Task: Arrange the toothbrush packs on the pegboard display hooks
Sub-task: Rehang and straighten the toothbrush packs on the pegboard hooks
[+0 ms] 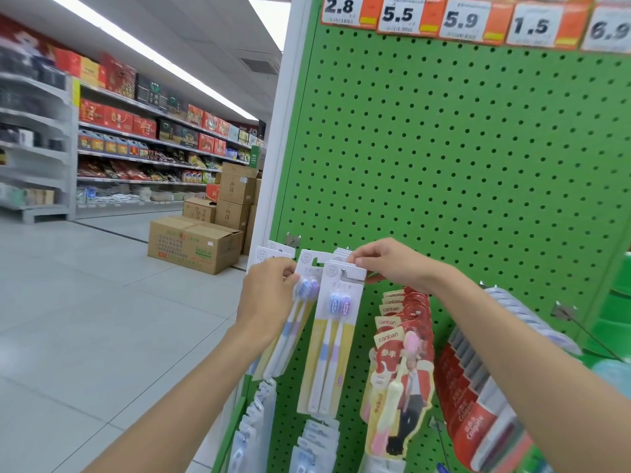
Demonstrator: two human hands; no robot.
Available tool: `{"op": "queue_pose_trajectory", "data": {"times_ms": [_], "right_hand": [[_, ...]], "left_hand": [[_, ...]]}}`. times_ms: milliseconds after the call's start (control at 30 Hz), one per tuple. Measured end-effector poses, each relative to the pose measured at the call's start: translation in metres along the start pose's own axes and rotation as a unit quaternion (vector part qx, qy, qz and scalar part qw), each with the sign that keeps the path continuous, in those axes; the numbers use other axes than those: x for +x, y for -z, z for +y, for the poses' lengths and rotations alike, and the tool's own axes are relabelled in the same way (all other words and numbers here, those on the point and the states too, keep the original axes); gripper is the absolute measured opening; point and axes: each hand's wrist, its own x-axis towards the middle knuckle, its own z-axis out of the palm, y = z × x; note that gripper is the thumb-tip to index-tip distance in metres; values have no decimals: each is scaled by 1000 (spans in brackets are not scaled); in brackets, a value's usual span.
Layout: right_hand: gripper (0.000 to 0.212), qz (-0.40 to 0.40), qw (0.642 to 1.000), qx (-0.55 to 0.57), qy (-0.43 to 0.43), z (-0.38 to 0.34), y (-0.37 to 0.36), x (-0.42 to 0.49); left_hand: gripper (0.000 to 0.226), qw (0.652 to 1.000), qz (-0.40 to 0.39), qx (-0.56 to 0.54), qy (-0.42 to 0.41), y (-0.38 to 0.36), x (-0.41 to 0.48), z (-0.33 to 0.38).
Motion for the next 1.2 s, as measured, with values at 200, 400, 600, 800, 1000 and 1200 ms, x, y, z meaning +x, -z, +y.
{"op": "queue_pose_trajectory", "data": {"times_ms": [200,400,600,800,1000,1200], "right_hand": [[24,-4,1000,7,3,1,-1,3],[16,41,999,29,-6,4,-4,2],[18,59,996,69,-4,8,2,-1],[12,75,997,-9,3,12,6,-1],[16,55,998,-33,-5,13,6,-3],[16,62,997,-41,3,14,3,-3]], "left_hand": [[14,1000,-12,1,-13,-3,4,4],[12,994,-77,-72,20,-10,17,0],[20,974,-145,-164,65,-18,28,-3],[26,938,-220,-252,89,-23,31,6],[24,926,-279,-240,88,-23,27,9],[27,978,-160,-125,39,-11,50,23]]}}
